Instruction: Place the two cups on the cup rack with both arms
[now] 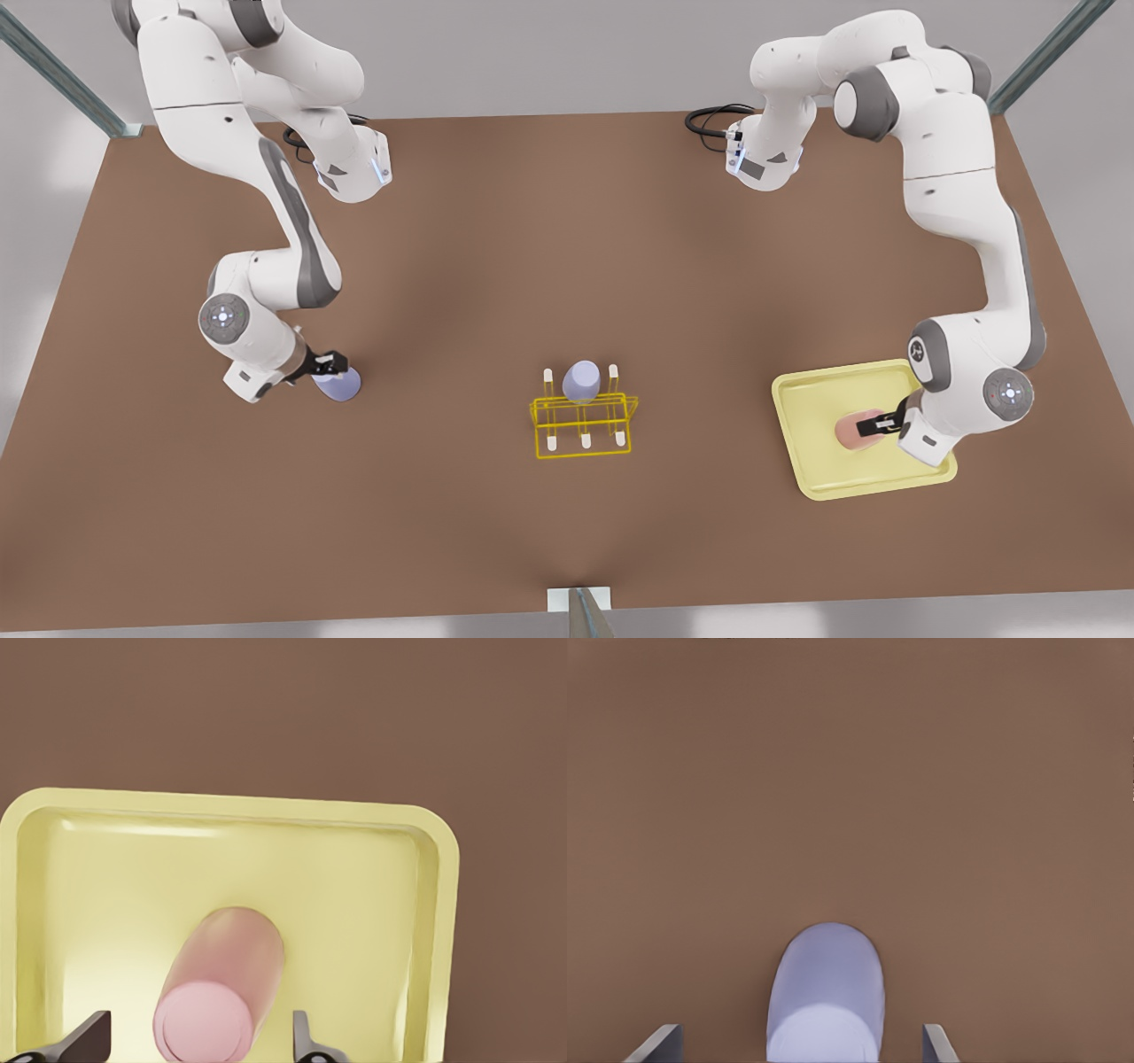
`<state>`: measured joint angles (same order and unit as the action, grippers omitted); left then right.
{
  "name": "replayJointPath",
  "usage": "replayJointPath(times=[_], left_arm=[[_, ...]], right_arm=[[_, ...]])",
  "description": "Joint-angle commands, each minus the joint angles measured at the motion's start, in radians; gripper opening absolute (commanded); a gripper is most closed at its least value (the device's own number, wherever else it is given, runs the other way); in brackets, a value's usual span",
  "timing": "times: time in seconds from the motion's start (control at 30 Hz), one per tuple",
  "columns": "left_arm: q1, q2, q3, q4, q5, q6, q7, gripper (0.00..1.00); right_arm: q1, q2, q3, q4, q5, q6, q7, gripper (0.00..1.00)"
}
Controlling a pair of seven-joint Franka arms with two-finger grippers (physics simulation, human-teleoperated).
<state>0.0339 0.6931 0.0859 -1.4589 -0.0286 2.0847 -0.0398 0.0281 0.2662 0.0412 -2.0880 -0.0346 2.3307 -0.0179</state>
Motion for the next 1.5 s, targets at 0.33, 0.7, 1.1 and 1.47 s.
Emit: replayJointPath(times=[0.33,0.7,1.1,1.47], left_arm=[[0.003,0.046,0.0,-0.092,-0.001,0.175,0.008,1.0],[0.004,0.065,0.0,-0.093,-0.001,0.21,0.008,0.9],[0.0,0.026,-0.003,-0.093,-0.001,0.179,-0.012,0.86],[-0.229,-0.041,-0.147,0.158,0.004,-0.134,-0.453,0.87]], right_arm=[[-0.01,0.056,-0.001,-0.035,0.042,-0.005,0.059,1.0],[-0.017,0.116,0.0,-0.032,0.041,-0.034,0.046,1.0],[-0.013,0.165,0.002,0.0,0.041,-0.007,0.047,1.0],[-0.014,0.162,0.003,-0.015,0.041,0.012,0.047,0.94]])
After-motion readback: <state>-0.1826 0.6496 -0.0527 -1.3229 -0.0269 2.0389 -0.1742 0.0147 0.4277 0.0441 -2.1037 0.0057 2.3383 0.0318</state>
